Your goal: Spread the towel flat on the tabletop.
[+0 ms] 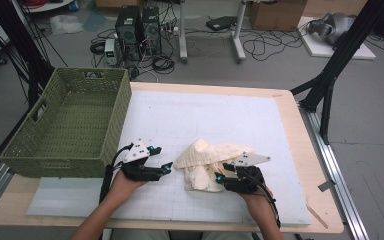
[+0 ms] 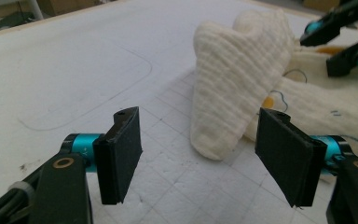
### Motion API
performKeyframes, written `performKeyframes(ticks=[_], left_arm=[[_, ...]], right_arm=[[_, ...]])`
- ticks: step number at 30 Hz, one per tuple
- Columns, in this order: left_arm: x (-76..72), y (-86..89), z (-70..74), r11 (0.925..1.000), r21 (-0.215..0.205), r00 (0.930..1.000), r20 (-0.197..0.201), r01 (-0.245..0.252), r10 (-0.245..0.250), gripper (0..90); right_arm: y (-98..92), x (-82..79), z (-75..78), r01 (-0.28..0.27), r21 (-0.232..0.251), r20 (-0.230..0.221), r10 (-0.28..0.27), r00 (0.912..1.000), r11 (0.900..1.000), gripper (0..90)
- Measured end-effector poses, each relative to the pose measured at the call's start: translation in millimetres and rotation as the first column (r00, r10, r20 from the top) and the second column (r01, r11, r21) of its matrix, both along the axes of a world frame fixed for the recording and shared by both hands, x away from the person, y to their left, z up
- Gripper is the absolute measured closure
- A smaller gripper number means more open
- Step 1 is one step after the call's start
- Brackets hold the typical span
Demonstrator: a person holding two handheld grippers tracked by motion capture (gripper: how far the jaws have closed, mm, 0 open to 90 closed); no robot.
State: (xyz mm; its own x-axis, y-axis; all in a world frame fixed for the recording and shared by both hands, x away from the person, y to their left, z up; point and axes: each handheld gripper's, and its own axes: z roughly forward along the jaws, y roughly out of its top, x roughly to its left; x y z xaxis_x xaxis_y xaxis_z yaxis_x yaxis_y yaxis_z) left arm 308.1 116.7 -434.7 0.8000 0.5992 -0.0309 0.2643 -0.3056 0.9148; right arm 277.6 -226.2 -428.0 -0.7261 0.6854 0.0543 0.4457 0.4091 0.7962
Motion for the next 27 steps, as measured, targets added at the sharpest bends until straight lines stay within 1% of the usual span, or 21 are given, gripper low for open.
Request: performKeyframes(ticks=[1, 2, 3, 5, 6, 8, 10, 12, 13, 14, 15, 17, 18, 19, 21, 22, 23, 24, 25, 26, 27], left_arm=[[1.4, -2.8, 1.2, 0.9999, 0.014, 1.0000, 0.001, 0.009, -0.009, 32.0], [3.0, -5.9, 2.1, 0.9998, 0.012, 0.9999, -0.005, 0.015, -0.015, 33.0], [5.2, -9.1, 2.6, 0.9995, 0.020, 0.9997, -0.011, 0.024, -0.024, 33.9], [9.2, -17.1, 0.5, 0.9987, 0.037, 0.9992, -0.020, 0.036, -0.036, 35.5], [11.4, -21.3, -1.2, 0.9968, 0.061, 0.9982, -0.033, 0.053, -0.051, 37.8], [14.6, -30.4, -6.1, 0.9926, 0.102, 0.9969, -0.051, 0.065, -0.060, 40.2], [16.9, -38.6, -10.7, 0.9831, 0.163, 0.9953, -0.062, 0.083, -0.074, 45.5], [18.4, -45.3, -14.0, 0.9756, 0.195, 0.9937, -0.068, 0.101, -0.089, 47.9], [18.0, -48.5, -15.1, 0.9725, 0.209, 0.9938, -0.064, 0.102, -0.090, 52.6], [18.4, -50.5, -15.3, 0.9676, 0.233, 0.9944, -0.064, 0.097, -0.084, 58.4], [19.4, -51.3, -15.3, 0.9673, 0.233, 0.9940, -0.069, 0.099, -0.085, 65.4], [20.5, -52.1, -13.8, 0.9651, 0.250, 0.9964, -0.055, 0.076, -0.065, 82.5], [22.5, -50.6, -12.8, 0.9698, 0.233, 0.9960, -0.070, 0.071, -0.057, 83.3], [24.7, -47.4, -11.3, 0.9779, 0.198, 0.9949, -0.088, 0.067, -0.051, 83.8], [29.6, -36.5, -6.1, 0.9925, 0.120, 0.9941, -0.108, 0.024, -0.011, 83.9], [32.7, -29.3, -3.0, 0.9966, 0.083, 0.9926, -0.120, -0.005, 0.015, 83.9], [35.6, -21.6, 0.0, 0.9982, 0.046, 0.9900, -0.134, -0.037, 0.043, 83.9], [38.1, -14.4, 2.1, 0.9976, 0.004, 0.9857, -0.154, -0.069, 0.069, 83.9], [40.7, -7.7, 4.3, 0.9957, -0.010, 0.9816, -0.169, -0.092, 0.089, 83.9], [42.7, -2.6, 6.7, 0.9939, -0.009, 0.9795, -0.171, -0.110, 0.107, 83.8], [44.1, 1.9, 8.9, 0.9914, -0.023, 0.9776, -0.171, -0.129, 0.123, 83.8]], right_arm=[[-1.2, -0.7, 1.6, 0.010, 0.000, 0.017, -0.010, 0.9998, 1.000, 51.8], [-2.3, -1.4, 3.1, 0.018, -0.003, 0.029, -0.018, 0.9994, 1.000, 52.6], [-3.7, -1.8, 4.4, 0.025, -0.015, 0.042, -0.024, 0.9988, 1.000, 54.1], [-5.7, -2.1, 6.1, 0.029, -0.018, 0.057, -0.028, 0.9980, 0.999, 58.5], [-6.2, -2.0, 6.6, 0.031, -0.024, 0.066, -0.029, 0.9974, 0.999, 60.8], [-6.2, -1.8, 6.5, 0.025, -0.033, 0.067, -0.023, 0.9975, 0.999, 67.2], [-5.5, -1.5, 4.5, 0.017, -0.050, 0.056, -0.014, 0.9984, 0.999, 72.4], [-5.5, 0.2, 1.7, 0.014, -0.054, 0.047, -0.012, 0.9988, 0.998, 76.2], [-5.9, 1.0, 0.6, 0.013, -0.054, 0.041, -0.011, 0.9991, 0.998, 77.6], [-6.4, 1.4, 0.0, 0.020, -0.050, 0.033, -0.018, 0.9993, 0.999, 78.8], [-6.9, 2.1, -0.5, 0.021, -0.047, 0.032, -0.019, 0.9993, 0.999, 80.4], [-8.2, 2.7, -0.8, 0.024, -0.045, 0.030, -0.023, 0.9993, 0.999, 81.8], [-8.9, 2.7, -0.6, 0.028, -0.041, 0.022, -0.027, 0.9994, 0.999, 82.1], [-10.0, 3.0, -0.7, 0.032, -0.043, 0.021, -0.031, 0.9993, 0.999, 82.8], [-11.7, 2.4, -0.7, 0.040, -0.058, 0.010, -0.039, 0.9992, 0.998, 83.5], [-13.0, 2.0, -1.0, 0.041, -0.069, 0.004, -0.041, 0.9992, 0.997, 83.8], [-14.6, 1.5, -1.4, 0.043, -0.077, -0.005, -0.044, 0.9990, 0.996, 84.2], [-16.4, 1.0, -1.7, 0.042, -0.087, -0.008, -0.043, 0.9990, 0.995, 84.4], [-18.1, 0.1, -2.0, 0.042, -0.094, -0.017, -0.044, 0.9989, 0.995, 84.6], [-19.7, -1.0, -2.3, 0.038, -0.101, -0.024, -0.041, 0.9989, 0.994, 84.7], [-21.1, -3.1, -2.2, 0.032, -0.108, -0.031, -0.036, 0.9989, 0.994, 84.8]])
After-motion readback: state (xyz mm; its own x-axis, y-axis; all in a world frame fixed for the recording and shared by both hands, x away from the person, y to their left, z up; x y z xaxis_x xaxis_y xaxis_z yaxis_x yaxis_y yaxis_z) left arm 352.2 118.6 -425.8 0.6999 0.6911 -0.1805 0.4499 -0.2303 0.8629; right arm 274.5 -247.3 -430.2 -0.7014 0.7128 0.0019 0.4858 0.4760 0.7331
